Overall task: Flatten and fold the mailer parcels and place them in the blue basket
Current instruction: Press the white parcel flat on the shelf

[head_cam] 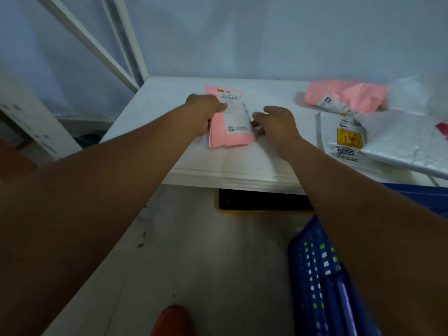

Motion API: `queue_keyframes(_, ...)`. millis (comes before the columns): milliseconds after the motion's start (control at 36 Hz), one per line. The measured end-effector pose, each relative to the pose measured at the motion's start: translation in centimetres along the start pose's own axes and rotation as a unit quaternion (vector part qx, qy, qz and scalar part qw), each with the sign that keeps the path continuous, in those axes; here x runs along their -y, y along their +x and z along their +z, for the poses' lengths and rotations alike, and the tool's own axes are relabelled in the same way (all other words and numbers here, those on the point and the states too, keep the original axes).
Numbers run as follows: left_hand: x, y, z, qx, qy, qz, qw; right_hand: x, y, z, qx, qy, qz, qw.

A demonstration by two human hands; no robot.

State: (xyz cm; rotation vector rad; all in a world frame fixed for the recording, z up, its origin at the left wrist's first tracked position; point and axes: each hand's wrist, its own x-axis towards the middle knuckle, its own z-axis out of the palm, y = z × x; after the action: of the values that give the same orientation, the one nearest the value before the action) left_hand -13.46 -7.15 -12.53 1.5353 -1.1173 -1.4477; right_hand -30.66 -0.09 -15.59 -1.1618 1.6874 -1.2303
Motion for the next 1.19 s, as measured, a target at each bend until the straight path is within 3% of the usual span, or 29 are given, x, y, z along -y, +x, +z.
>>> queue_keyframes(111,0.7,-4.3,-0.6,0.071,-0.129,-0.008,0.989,2.2,-2.3,-2.2,0.086,0.09,0.069,0.99)
queue_keyframes(194,1.0,-7.8,-0.8,0.12,-0.163,0.009,0.979,4.0,-4.9,-3.5,0.13,0.129,0.098,0.978)
queue_keyframes(333,-1.0,-14.2,-0.8,0.14,-0.135,0.038,0.98,6.9,-9.8,-5.5,0.146,0.122,0.108,0.976)
queue_keyframes(500,-3.1,-20.2,0.6,0.159,-0.042,0.066,0.984,9.2,-14.1,-10.5,0.108,0.094,0.082,0.986)
queue_keyframes(639,-2.8,-24.0,3.8,0.204,-0.045,0.062,0.976,9.6,-16.9,-16.3,0.111,0.067,0.074,0.989)
queue_keyframes(917,-0.9,-30.4,13.9,0.267,-0.037,0.055,0.961,7.5,-21.9,-29.1,0.141,-0.016,0.102,0.985)
queue_keyframes(1195,3.2,-33.9,23.7,0.305,0.022,0.033,0.952,0.9,-26.5,-38.1,0.114,-0.009,0.159,0.981)
